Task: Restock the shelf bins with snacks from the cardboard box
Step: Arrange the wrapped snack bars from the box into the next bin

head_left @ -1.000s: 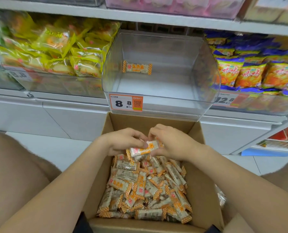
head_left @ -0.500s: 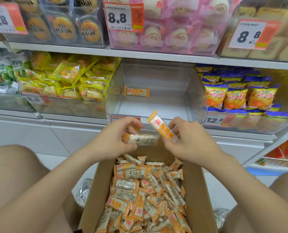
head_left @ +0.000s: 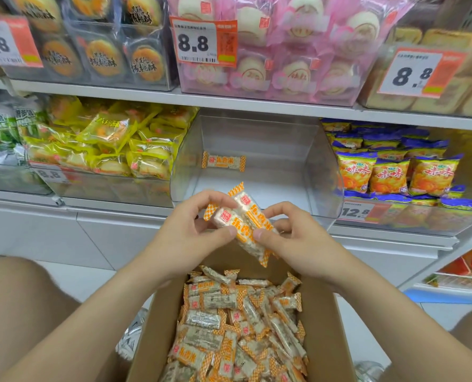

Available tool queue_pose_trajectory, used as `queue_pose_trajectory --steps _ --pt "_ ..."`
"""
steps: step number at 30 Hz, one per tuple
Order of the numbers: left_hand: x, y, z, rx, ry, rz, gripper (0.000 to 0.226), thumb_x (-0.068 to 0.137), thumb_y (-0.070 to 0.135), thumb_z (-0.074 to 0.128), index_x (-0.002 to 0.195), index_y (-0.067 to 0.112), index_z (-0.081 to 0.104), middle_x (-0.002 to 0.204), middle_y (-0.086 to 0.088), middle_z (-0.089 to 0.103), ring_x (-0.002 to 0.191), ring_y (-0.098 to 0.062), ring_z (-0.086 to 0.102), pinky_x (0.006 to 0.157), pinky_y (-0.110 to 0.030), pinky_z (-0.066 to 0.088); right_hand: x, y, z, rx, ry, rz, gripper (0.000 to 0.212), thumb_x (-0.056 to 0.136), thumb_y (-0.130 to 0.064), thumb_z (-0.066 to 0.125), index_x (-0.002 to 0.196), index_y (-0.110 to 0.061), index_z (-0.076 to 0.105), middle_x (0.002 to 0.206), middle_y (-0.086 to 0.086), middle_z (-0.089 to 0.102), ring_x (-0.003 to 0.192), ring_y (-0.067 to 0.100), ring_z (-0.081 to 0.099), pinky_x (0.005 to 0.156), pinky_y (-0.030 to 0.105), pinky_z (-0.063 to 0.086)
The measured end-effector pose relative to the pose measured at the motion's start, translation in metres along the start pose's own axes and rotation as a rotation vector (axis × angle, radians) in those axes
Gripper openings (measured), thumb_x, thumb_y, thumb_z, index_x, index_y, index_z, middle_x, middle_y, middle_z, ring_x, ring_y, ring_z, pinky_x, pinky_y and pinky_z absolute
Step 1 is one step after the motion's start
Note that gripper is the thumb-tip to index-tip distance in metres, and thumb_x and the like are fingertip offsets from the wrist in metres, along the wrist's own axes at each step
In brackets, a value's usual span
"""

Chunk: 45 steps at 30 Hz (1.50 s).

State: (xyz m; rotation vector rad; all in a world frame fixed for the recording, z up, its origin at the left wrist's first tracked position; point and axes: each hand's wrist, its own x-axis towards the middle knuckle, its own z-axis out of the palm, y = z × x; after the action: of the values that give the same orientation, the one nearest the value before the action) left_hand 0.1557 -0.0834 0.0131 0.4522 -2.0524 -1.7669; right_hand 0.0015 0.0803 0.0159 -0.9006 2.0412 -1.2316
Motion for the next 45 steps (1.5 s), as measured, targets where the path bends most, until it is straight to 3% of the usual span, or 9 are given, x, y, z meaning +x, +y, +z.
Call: queue_pose_trajectory --steps 6,11,16,21,24,28,35,40,45 --pt "0.007 0.005 -0.008 0.018 -0.038 0.014 0.077 0.085 -0.007 0.082 0.142 0.036 0.054 0.118 -0.009 0.068 0.100 -0.029 0.073 0.097 -0.050 0.059 0.000 -0.002 0.001 -0.159 0.019 -0.178 0.037 0.082 -0.032 0.087 0.105 -0.037 0.059 0.096 -0.005 0.076 0.079 0.014 0.072 0.071 0.041 0.058" --pt "0.019 0.018 -0.020 0.087 0.003 0.025 0.038 0.087 0.005 0.084 0.117 0.024 0.070 0.113 -0.013 0.068 0.086 -0.029 0.070 0.088 -0.057 0.060 0.006 -0.011 -0.001 -0.163 -0.015 -0.284 0.034 0.084 -0.035 0.087 0.110 -0.036 0.064 0.108 -0.010 0.073 0.097 0.009 0.070 0.075 0.035 0.056" --pt "0.037 0.033 -0.033 0.087 0.032 0.125 0.054 0.087 0.005 0.084 0.129 0.027 0.059 0.121 -0.008 0.066 0.099 -0.029 0.071 0.088 -0.049 0.063 0.028 -0.028 -0.008 0.004 -0.090 -0.303 0.035 0.098 -0.016 0.072 0.130 -0.027 0.064 0.117 0.000 0.072 0.104 0.018 0.073 0.091 0.043 0.061" --pt "0.064 0.015 -0.062 0.849 0.329 0.379 0.053 0.087 0.039 0.076 0.133 0.025 0.053 0.128 0.003 0.050 0.118 -0.020 0.048 0.100 -0.037 0.044 0.083 -0.032 -0.002 -0.036 0.141 -0.252 0.026 0.096 -0.013 0.073 0.122 -0.019 0.071 0.104 0.003 0.077 0.082 0.021 0.075 0.075 0.039 0.062" --pt "0.081 0.005 -0.074 1.115 0.395 0.285 0.048 0.082 0.024 0.075 0.125 0.017 0.055 0.121 -0.006 0.048 0.108 -0.031 0.047 0.089 -0.050 0.049 0.140 -0.017 -0.001 -0.395 0.151 -0.142 0.033 0.093 -0.024 0.072 0.125 -0.019 0.069 0.115 0.000 0.074 0.099 0.023 0.072 0.088 0.037 0.057" --pt "0.100 0.010 -0.073 1.324 0.377 0.224 0.038 0.086 0.020 0.066 0.122 0.013 0.057 0.113 -0.007 0.059 0.106 -0.032 0.051 0.084 -0.043 0.048 0.203 -0.013 0.007 -0.769 0.033 -0.062 0.039 0.096 -0.022 0.067 0.134 -0.012 0.064 0.132 0.012 0.068 0.117 0.033 0.064 0.085 0.029 0.046" --pt "0.117 0.016 -0.070 1.382 0.392 0.029 0.044 0.089 0.016 0.070 0.131 0.015 0.057 0.126 -0.008 0.058 0.121 -0.033 0.051 0.094 -0.042 0.044 0.267 -0.024 0.028 -0.883 0.045 0.023 0.056 0.098 -0.016 0.062 0.152 -0.014 0.047 0.149 0.016 0.046 0.141 0.034 0.038 0.108 0.032 0.039" --pt "0.119 0.014 -0.062 1.444 0.339 0.015 0.032 0.088 0.006 0.064 0.119 0.015 0.061 0.120 -0.010 0.060 0.113 -0.034 0.048 0.088 -0.037 0.038 0.276 -0.021 0.030 -0.840 0.040 0.036 0.074 0.092 -0.016 0.066 0.159 -0.020 0.035 0.152 0.014 0.035 0.133 0.037 0.052 0.106 0.039 0.050" --pt "0.116 0.016 -0.061 1.295 0.436 -0.018 0.052 0.083 -0.003 0.070 0.131 0.012 0.055 0.128 -0.012 0.046 0.103 -0.031 0.049 0.077 -0.036 0.035 0.286 -0.020 0.026 -0.934 -0.053 0.068 0.066 0.095 -0.032 0.063 0.155 -0.018 0.040 0.163 0.016 0.019 0.134 0.038 0.053 0.103 0.039 0.049"
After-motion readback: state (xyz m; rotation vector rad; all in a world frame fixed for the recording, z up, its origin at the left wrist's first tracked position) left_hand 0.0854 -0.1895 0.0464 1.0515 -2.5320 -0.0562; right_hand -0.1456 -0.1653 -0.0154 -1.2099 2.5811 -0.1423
